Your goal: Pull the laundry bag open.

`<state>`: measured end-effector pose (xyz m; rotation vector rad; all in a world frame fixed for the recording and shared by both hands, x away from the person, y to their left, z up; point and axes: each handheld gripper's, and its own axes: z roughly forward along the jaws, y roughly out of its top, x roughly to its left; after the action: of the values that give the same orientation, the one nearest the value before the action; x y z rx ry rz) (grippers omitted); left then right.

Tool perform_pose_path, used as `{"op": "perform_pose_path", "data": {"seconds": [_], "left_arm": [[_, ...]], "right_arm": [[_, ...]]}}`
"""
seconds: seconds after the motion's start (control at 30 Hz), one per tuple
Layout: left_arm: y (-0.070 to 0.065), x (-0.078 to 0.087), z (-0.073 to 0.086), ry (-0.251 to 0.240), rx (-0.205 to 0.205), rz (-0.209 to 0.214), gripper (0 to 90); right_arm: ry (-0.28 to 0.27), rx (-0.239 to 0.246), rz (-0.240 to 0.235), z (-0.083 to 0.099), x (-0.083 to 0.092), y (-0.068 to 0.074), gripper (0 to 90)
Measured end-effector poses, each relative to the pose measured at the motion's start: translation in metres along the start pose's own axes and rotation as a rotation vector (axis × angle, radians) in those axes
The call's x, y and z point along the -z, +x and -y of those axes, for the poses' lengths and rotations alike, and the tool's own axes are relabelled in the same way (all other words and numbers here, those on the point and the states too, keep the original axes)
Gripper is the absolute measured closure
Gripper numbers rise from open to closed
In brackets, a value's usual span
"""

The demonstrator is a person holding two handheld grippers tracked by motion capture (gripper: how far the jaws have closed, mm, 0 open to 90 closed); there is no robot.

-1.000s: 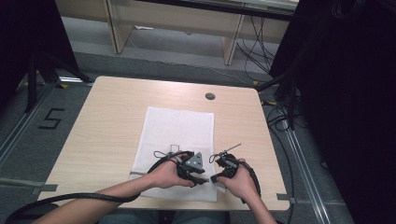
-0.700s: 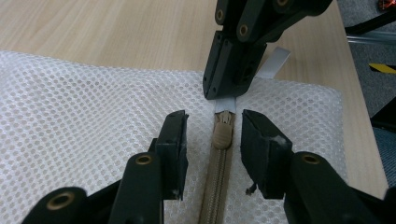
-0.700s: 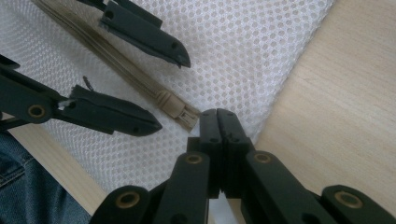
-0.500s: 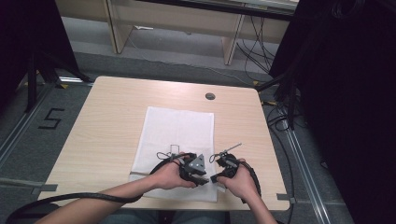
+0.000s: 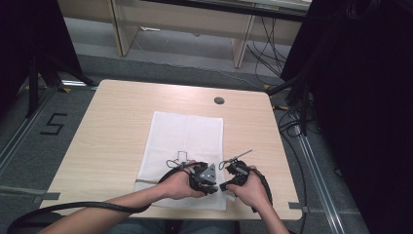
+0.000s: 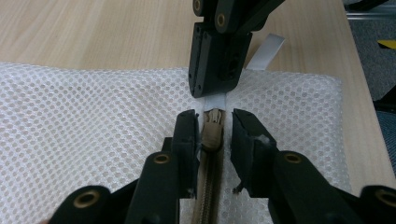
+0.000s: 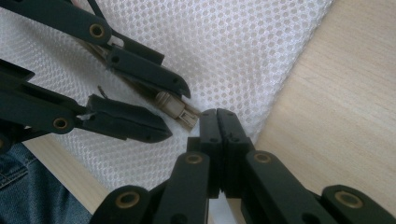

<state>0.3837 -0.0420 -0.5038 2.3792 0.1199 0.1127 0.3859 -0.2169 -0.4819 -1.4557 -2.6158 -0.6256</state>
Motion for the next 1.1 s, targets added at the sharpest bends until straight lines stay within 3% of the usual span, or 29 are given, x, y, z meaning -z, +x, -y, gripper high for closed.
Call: {"op": "perform_pose_path", "data": {"seconds": [0.47,0.5,0.57,0.77,0.87,1.1], "left_arm": [[0.0,0.002,-0.007,0.036,-0.017,-0.012,81.1],[0.0,0.002,-0.007,0.036,-0.017,-0.012,81.2],[0.0,0.003,-0.009,0.038,0.007,0.002,81.4],[0.002,0.004,-0.01,0.031,0.024,0.019,81.4],[0.002,0.004,-0.011,0.03,0.032,0.024,81.4],[0.002,0.002,-0.009,0.022,-0.002,0.021,81.0]], "right_arm": [[0.004,-0.026,-0.014,0.001,0.0,0.001,89.9],[0.0,-0.009,-0.011,0.0,0.0,-0.001,89.9],[0.0,-0.007,-0.012,0.0,0.0,-0.001,89.9],[-0.009,0.008,-0.017,0.001,-0.001,-0.002,89.9],[-0.003,-0.011,-0.01,0.001,0.0,-0.002,90.0],[-0.005,-0.014,-0.019,0.001,0.0,-0.002,90.0]]}}
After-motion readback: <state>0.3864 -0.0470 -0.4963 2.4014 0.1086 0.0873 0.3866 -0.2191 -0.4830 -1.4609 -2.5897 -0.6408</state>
